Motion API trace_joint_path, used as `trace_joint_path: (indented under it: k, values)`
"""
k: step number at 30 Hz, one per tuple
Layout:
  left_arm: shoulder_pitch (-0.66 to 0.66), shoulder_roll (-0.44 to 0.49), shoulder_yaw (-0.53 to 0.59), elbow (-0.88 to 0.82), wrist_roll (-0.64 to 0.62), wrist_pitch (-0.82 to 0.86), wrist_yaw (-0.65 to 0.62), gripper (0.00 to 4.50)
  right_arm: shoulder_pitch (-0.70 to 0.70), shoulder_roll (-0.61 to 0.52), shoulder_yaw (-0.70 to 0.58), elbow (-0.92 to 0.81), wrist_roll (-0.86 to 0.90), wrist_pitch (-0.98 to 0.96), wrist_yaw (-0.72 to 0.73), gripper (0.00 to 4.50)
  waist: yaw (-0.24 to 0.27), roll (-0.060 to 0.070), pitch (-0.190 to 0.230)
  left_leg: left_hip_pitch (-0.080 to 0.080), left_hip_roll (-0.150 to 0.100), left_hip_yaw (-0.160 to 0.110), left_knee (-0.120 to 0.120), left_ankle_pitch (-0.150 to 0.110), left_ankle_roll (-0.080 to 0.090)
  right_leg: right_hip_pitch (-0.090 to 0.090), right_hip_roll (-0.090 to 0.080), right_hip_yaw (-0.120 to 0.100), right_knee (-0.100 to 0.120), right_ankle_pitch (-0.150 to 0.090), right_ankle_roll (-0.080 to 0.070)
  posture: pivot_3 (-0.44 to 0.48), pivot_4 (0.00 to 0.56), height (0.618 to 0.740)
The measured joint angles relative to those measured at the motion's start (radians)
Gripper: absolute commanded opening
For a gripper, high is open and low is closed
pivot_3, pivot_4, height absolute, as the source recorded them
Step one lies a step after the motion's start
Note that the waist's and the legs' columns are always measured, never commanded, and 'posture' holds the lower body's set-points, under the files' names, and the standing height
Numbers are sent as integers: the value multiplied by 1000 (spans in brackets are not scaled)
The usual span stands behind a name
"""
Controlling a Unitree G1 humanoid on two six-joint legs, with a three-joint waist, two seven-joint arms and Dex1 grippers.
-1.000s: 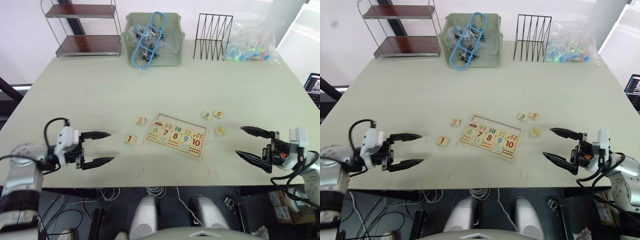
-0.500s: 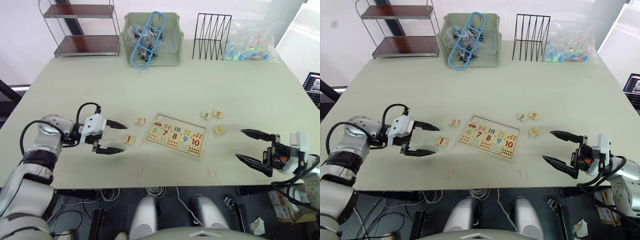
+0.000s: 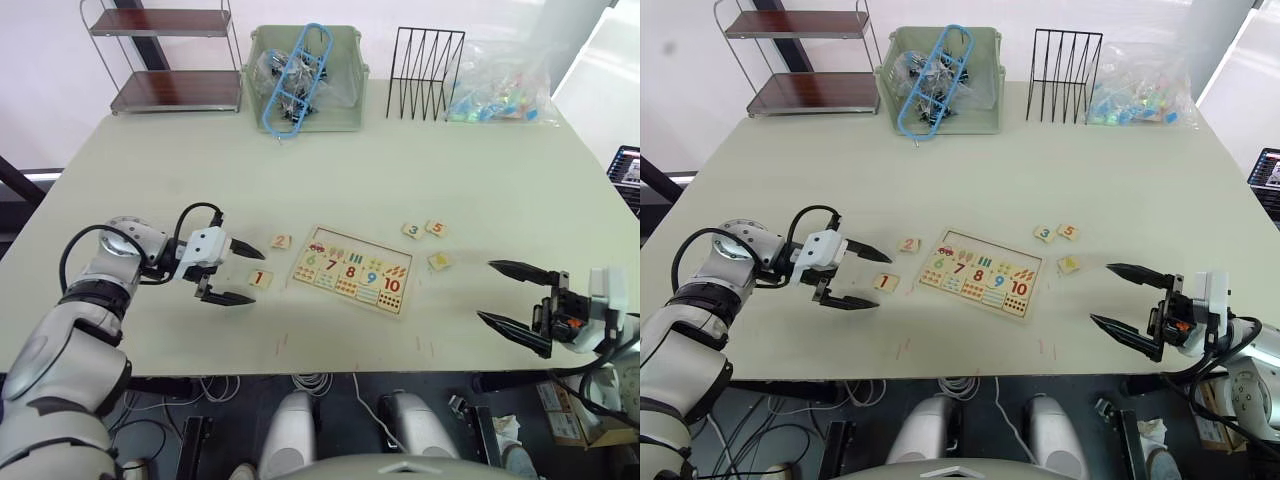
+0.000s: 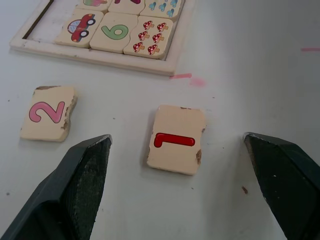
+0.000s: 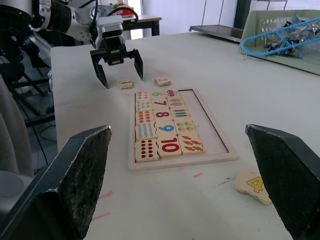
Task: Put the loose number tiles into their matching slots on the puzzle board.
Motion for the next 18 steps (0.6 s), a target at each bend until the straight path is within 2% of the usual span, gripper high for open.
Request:
trace_joint_path:
  k: [1, 4, 10, 18]
  values:
    - [-2, -1, -2, 4, -1, 0, 0, 4473, 2, 0, -1, 0, 0, 0, 1, 4500, 0, 0, 0, 0, 0, 0, 0, 0, 0, 0, 0, 0, 0, 0, 0, 0, 150, 740]
    - [-8, -3, -13, 9, -2, 0, -1, 3714, 4, 0, -1, 0, 0, -8, 4, 4500, 1, 0, 0, 0, 0, 0, 0, 0, 0, 0, 0, 0, 0, 0, 0, 0, 150, 740]
    - [-8, -2, -32, 11, -9, 0, -3, 876, 7, -1, -2, 0, 0, -16, 21, 4500, 2, 0, 0, 1, 0, 0, 1, 0, 0, 0, 0, 0, 3, -1, -2, 0, 150, 740]
    - [-8, 1, -32, 14, -11, 2, -3, 882, -6, 0, -1, 9, 0, -23, 24, 4500, 0, 0, 0, 2, 0, 0, 2, 0, 0, 0, 0, 0, 6, -1, -2, 0, 150, 740]
